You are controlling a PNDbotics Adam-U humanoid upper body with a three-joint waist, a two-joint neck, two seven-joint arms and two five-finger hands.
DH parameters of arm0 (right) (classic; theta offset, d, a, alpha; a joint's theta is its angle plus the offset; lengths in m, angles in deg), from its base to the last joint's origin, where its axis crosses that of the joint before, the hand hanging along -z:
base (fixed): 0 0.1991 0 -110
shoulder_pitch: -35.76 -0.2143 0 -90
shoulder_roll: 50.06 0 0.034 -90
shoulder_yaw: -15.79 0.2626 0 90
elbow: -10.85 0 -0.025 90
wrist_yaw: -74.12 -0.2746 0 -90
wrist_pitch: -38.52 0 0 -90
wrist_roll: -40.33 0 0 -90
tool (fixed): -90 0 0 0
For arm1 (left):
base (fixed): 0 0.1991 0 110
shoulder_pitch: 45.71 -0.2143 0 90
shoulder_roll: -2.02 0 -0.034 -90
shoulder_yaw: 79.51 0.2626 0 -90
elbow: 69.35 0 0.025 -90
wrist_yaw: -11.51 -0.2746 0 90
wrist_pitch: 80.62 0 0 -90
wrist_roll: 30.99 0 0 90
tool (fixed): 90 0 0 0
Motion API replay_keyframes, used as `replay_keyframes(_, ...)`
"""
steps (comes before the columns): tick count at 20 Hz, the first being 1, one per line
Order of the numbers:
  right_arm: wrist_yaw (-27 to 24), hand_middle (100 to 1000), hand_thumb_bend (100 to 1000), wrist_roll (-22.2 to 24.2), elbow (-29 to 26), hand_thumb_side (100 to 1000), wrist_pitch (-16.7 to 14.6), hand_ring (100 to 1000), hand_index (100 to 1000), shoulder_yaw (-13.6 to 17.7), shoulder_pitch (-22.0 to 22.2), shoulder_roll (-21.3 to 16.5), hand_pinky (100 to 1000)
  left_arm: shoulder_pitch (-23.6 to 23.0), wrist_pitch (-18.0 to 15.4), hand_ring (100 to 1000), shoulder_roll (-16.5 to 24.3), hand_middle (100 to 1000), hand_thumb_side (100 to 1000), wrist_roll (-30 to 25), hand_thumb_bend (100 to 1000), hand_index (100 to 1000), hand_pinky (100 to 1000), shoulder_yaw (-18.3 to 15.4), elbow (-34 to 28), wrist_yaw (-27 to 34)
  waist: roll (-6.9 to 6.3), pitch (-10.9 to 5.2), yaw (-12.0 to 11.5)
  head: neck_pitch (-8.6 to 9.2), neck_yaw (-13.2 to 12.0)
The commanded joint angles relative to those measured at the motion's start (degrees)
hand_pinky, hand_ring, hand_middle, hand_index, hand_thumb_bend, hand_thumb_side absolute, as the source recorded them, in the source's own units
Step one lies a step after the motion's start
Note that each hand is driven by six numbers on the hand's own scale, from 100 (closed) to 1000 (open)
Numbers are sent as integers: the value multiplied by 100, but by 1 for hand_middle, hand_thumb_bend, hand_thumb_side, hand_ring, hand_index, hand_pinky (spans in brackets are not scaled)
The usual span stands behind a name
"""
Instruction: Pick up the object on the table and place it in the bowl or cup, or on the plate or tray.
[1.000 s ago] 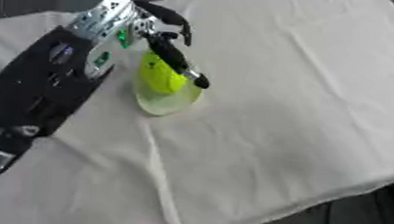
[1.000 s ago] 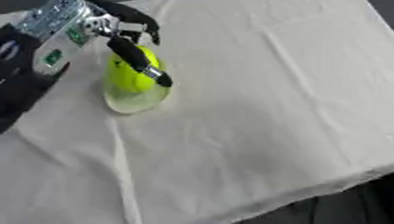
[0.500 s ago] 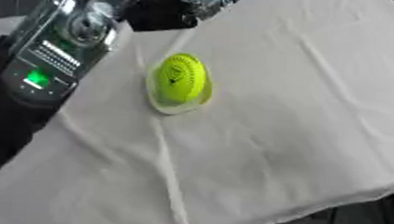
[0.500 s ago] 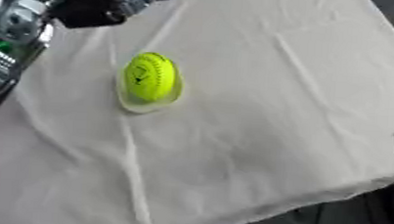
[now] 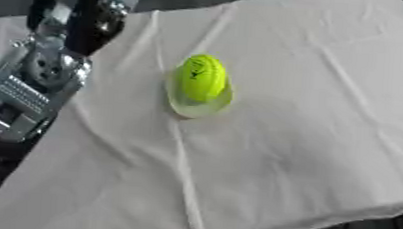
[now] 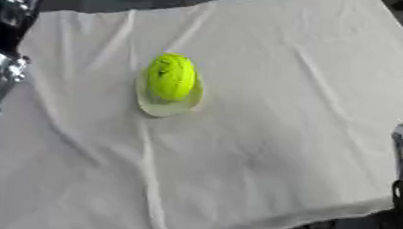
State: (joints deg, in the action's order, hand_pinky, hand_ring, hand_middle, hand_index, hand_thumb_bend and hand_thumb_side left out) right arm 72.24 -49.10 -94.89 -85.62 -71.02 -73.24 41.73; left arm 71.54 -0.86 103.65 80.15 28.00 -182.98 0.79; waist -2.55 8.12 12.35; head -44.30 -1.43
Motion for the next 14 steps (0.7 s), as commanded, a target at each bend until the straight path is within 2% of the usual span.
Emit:
replay_keyframes(1,-2,806,100,-56,-137,1000,-22,813,962,50,2,-165,694,-155,-205,806,-219,990,1000,226,135,932,812,-76,-96,-233,50,-92,-47,18,113)
replay_keyframes(4,19,811,100,-90,-208,1000,-45,833,959,59,70,-136,723,-440,-305,806,-567,970,1000,394,145,931,785,6,-96,-316,121,-90,-116,18,86)
replay_keyframes(8,31,815,100,-137,-280,1000,-40,848,969,46,149,-13,741,-702,-417,815,-1007,968,1000,633,143,932,785,90,-96,-336,238,-75,-97,18,34)
replay_keyframes(11,45,814,100,-136,-267,1000,-2,847,973,27,215,113,737,-938,-331,808,-1332,971,1000,732,140,931,772,144,-82,-439,327,-67,-31,18,23)
replay_keyframes(14,64,813,100,-135,-229,1000,33,847,976,31,234,152,734,-1039,-261,801,-1471,969,1000,756,139,931,766,225,-2,-516,360,-65,-10,18,26)
